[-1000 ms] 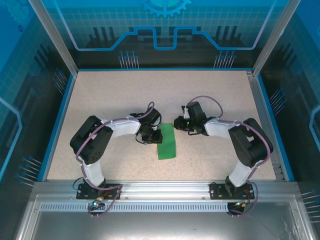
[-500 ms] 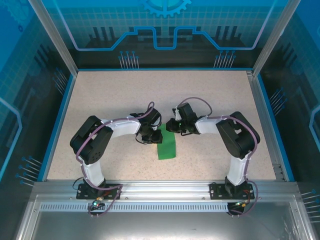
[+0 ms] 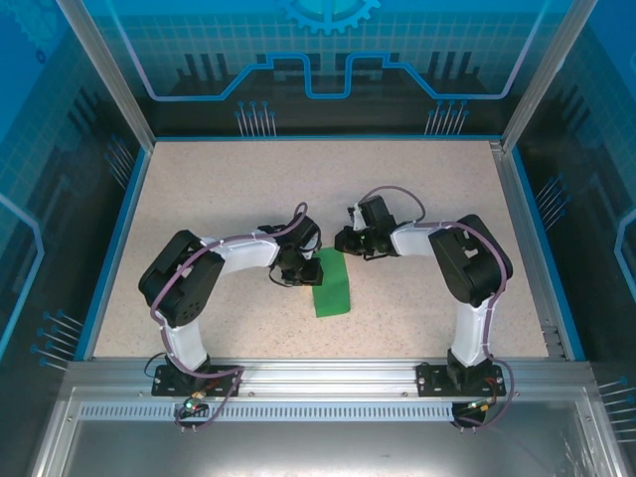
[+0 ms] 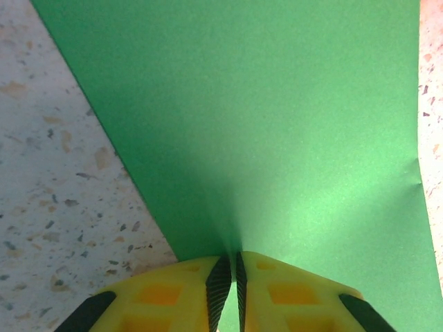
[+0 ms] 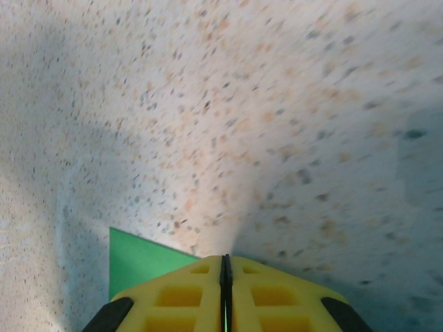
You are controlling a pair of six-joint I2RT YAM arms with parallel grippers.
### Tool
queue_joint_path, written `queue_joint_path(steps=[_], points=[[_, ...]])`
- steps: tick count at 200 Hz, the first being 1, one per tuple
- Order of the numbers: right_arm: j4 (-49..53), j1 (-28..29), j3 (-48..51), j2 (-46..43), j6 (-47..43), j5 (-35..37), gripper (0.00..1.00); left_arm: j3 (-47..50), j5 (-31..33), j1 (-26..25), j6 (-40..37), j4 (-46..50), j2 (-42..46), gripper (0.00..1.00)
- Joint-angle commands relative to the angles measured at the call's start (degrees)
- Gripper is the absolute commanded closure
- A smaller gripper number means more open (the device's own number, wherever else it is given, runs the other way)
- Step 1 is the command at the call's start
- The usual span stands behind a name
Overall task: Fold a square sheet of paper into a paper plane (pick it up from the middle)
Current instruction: Fold the square sheet of paper in half at the center of the table.
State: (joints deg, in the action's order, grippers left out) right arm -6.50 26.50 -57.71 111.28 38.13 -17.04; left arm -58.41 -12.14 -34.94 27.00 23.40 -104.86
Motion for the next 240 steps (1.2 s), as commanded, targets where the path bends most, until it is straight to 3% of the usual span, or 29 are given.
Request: queue_joint_path(steps=[1, 45, 98, 240], points=[[1.78, -2.55, -1.12, 1.54, -2.59, 2.85, 0.89, 5.37, 9.81, 0.30, -1.00, 8.95, -5.53, 0.81], [0.31, -1.58, 3.21, -6.69, -1.34, -0.37, 0.89, 4.72, 9.21, 0.25, -0.45, 8.63, -5.93, 0.80], [1.30, 4.66, 9.60, -13.63, 1.64, -3.98, 0.89, 2.85, 8.89, 0.25, -1.16, 9.12, -7.63, 0.80], [9.60, 7.34, 12.13, -9.76, -5.71, -8.01, 0.89, 1.54, 8.98, 0.28, -2.46, 10.15, -9.38, 0.80]])
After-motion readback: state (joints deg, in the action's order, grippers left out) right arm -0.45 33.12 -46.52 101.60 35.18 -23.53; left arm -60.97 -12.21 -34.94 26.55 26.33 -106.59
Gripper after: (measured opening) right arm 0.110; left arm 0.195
